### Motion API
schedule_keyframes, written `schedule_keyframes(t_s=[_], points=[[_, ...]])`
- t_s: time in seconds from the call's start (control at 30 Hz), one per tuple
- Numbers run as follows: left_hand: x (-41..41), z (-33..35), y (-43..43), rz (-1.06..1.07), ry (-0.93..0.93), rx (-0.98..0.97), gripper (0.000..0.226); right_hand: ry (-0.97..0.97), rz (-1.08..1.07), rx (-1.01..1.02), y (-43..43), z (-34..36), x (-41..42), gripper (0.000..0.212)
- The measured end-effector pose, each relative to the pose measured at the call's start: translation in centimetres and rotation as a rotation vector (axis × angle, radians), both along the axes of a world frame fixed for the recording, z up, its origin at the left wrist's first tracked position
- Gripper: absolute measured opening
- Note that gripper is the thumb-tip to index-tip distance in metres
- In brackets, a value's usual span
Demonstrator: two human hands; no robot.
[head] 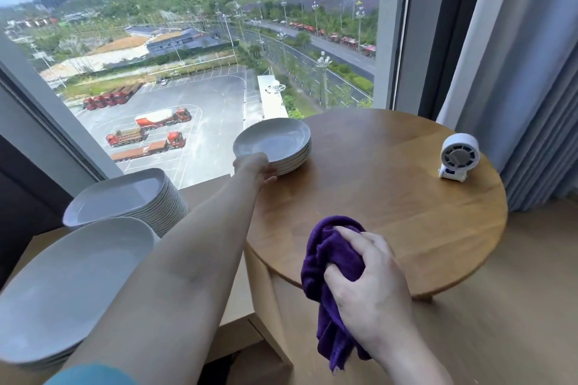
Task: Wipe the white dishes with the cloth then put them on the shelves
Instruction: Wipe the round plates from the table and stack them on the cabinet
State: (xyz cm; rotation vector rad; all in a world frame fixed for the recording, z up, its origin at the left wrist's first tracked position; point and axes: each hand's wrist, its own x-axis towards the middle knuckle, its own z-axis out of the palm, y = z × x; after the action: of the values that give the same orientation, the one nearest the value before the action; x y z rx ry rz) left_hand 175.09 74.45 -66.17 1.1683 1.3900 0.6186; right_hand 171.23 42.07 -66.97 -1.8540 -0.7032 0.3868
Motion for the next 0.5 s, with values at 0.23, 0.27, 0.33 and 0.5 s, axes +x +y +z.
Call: schedule_keyframes(t_s=[0.23, 0.27, 0.33, 0.5], points=[[0.0, 0.9, -0.4, 0.023, -0.031, -0.029, 0.046, 0.000, 0.021, 0.003, 0.5, 0.2, 0.0, 0.048], [0.0, 1.0, -0.5, 0.026, -0.053, -0.040, 0.046, -0.003, 0.029, -0.004, 0.6, 0.1, -0.1, 0.048], [0.0, 1.3, -0.8, 0.046, -0.105, -0.071, 0.047, -0.011, 0.038, -0.026, 0.6, 0.0, -0.2, 0.048], [-0.5, 3.2, -1.6, 0.130, -0.328, -0.110, 0.050, -0.008, 0.046, -0.039, 0.6, -0.2, -0.4, 0.048]])
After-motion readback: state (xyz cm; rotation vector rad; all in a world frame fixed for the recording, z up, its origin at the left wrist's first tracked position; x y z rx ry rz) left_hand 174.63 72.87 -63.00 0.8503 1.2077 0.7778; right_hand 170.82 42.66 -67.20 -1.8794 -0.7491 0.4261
